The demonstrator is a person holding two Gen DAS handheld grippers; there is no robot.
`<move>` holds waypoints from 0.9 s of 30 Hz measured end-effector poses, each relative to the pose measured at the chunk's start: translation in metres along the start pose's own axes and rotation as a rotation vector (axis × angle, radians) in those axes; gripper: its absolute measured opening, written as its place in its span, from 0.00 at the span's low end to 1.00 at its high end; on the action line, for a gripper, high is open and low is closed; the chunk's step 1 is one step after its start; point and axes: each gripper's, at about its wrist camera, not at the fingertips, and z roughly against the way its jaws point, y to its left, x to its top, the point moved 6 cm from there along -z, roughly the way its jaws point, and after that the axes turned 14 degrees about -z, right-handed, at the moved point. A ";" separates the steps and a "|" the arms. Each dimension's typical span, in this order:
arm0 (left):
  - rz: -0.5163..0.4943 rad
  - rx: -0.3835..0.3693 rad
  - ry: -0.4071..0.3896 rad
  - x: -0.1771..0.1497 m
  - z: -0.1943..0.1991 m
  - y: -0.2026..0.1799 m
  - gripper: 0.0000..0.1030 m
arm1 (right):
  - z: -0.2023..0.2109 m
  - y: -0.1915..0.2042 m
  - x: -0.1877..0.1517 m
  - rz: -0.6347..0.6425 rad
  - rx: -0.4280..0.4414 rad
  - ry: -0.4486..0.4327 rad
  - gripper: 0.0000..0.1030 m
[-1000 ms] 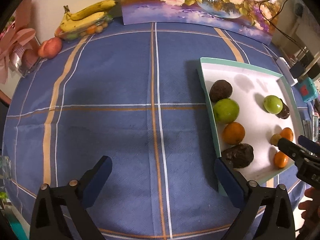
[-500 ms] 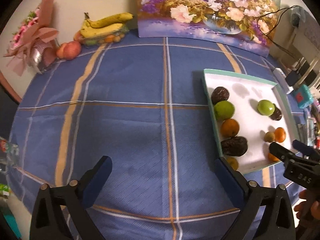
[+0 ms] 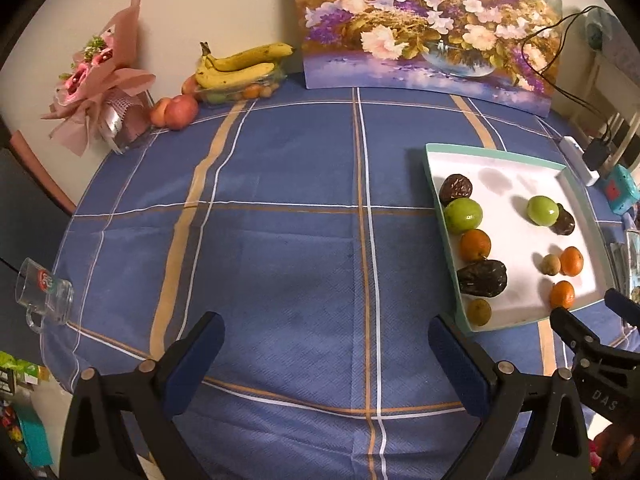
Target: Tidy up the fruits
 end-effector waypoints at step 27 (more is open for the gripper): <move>-0.018 0.024 0.048 -0.005 -0.007 0.000 1.00 | 0.007 0.000 -0.001 0.008 -0.001 -0.023 0.92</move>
